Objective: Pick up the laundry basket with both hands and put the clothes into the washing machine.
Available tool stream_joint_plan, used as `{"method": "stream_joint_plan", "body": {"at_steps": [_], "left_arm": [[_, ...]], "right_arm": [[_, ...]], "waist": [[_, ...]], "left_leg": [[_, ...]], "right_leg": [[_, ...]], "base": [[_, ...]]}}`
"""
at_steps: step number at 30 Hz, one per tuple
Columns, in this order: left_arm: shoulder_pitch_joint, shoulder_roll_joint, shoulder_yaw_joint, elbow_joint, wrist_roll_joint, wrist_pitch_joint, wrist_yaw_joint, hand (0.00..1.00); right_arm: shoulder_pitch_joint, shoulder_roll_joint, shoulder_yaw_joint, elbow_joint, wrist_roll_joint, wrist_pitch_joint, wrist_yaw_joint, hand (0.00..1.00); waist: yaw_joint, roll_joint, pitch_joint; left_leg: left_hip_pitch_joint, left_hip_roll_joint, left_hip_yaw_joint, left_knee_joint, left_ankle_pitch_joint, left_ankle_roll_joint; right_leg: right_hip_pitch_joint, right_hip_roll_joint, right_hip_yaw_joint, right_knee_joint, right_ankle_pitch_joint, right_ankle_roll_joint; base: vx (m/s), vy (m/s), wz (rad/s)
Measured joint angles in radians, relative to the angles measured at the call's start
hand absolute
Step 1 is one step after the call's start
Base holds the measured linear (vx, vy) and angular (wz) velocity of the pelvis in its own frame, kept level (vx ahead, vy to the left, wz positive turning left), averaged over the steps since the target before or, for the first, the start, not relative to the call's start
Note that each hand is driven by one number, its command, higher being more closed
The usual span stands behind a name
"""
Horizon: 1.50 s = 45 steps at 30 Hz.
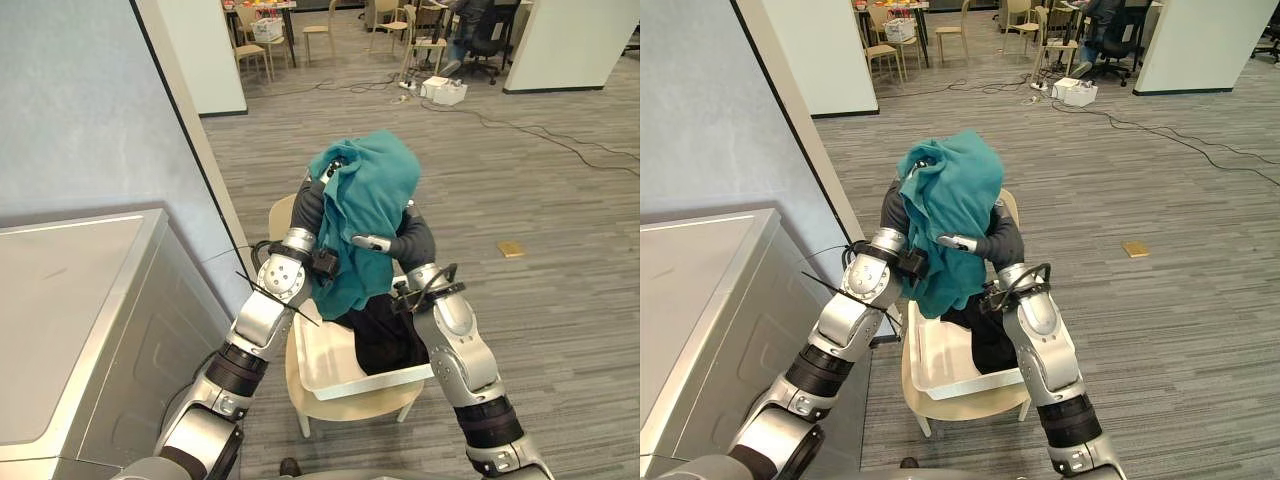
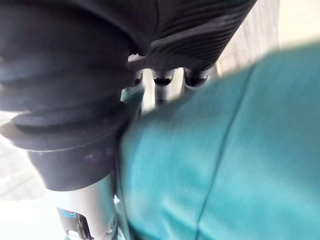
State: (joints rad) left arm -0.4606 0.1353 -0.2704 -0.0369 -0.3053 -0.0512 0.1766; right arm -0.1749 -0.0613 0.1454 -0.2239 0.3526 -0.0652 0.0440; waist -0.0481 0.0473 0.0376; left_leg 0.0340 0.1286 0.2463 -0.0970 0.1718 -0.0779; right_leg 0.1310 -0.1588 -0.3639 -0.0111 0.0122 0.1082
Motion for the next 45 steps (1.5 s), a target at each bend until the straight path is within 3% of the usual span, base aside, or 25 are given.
{"method": "stream_joint_plan", "body": {"at_steps": [5, 12, 20, 24, 33, 39, 40, 41, 45], "left_arm": [[0.100, 0.028, 0.242, -0.111, -0.008, -0.005, 0.029, 1.00], [0.259, 0.023, 0.386, -0.288, -0.015, -0.035, 0.046, 1.00], [0.473, -0.072, 0.632, -0.417, 0.006, -0.056, 0.048, 1.00], [0.623, -0.130, 0.836, -0.479, -0.020, -0.071, 0.049, 1.00], [0.799, -0.211, 1.037, -0.631, -0.055, -0.108, 0.063, 1.00], [0.874, -0.241, 1.119, -0.639, -0.074, -0.127, 0.128, 1.00], [0.885, -0.246, 1.138, -0.632, -0.077, -0.127, 0.134, 1.00], [0.907, -0.257, 1.196, -0.561, -0.124, -0.130, 0.147, 1.00], [0.917, -0.263, 1.224, -0.491, -0.161, -0.128, 0.155, 1.00]], "right_arm": [[0.093, 0.011, -0.204, -0.066, -0.001, -0.029, -0.031, 0.00], [0.231, 0.022, -0.276, -0.070, -0.005, -0.036, -0.049, 0.00], [0.353, 0.095, -0.437, -0.057, -0.012, -0.034, -0.051, 0.00], [0.450, 0.132, -0.603, -0.030, -0.051, -0.018, -0.088, 0.00], [0.607, 0.173, -0.720, -0.017, -0.079, 0.010, -0.132, 0.00], [0.647, 0.190, -0.730, 0.139, -0.049, 0.034, -0.158, 0.00], [0.647, 0.190, -0.735, 0.188, -0.042, 0.039, -0.160, 0.00], [0.643, 0.179, -0.775, 0.405, 0.004, 0.052, -0.175, 0.00], [0.619, 0.171, -0.805, 0.538, 0.041, 0.051, -0.175, 0.00]], "waist": [[-0.021, 0.002, -0.001], [-0.024, 0.007, -0.004], [-0.022, 0.013, -0.005], [-0.019, 0.030, -0.015], [0.015, 0.051, -0.029], [0.039, 0.043, -0.031], [0.041, 0.039, -0.030], [0.067, 0.014, -0.027], [0.078, -0.001, 0.000]], "left_leg": [[0.008, 0.008, 0.023, -0.005, -0.004, -0.004], [0.016, 0.012, 0.038, -0.005, -0.017, -0.016], [0.011, 0.011, 0.029, -0.005, -0.020, -0.018], [-0.003, 0.009, 0.011, -0.006, -0.021, -0.017], [-0.011, 0.010, -0.020, -0.005, -0.030, -0.005], [-0.036, 0.013, -0.023, 0.001, -0.031, -0.003], [-0.035, 0.014, -0.023, 0.002, -0.031, -0.003], [-0.038, 0.011, -0.033, 0.002, -0.031, -0.003], [-0.076, 0.017, -0.048, 0.084, -0.062, -0.007]], "right_leg": [[-0.016, 0.004, 0.034, 0.002, 0.001, -0.005], [-0.016, 0.008, 0.053, -0.009, 0.002, -0.009], [-0.014, 0.008, 0.043, -0.010, 0.000, -0.009], [-0.013, 0.007, 0.022, -0.009, -0.007, -0.007], [0.005, 0.002, -0.046, 0.018, -0.046, 0.005], [0.005, -0.008, -0.109, 0.053, -0.076, 0.013], [0.004, -0.017, -0.119, 0.067, -0.084, 0.015], [0.004, -0.031, -0.148, 0.121, -0.125, 0.025], [0.004, -0.036, -0.161, 0.165, -0.154, 0.017]], "base": [[-0.01, -0.011, -0.17], [0.00, -0.011, -0.10], [0.01, -0.004, 0.02], [0.02, -0.012, 0.13], [0.01, -0.016, 0.19], [0.01, -0.014, 0.30], [0.12, -0.065, 0.46], [0.15, -0.070, 0.47], [0.06, -0.057, 0.15]]}}
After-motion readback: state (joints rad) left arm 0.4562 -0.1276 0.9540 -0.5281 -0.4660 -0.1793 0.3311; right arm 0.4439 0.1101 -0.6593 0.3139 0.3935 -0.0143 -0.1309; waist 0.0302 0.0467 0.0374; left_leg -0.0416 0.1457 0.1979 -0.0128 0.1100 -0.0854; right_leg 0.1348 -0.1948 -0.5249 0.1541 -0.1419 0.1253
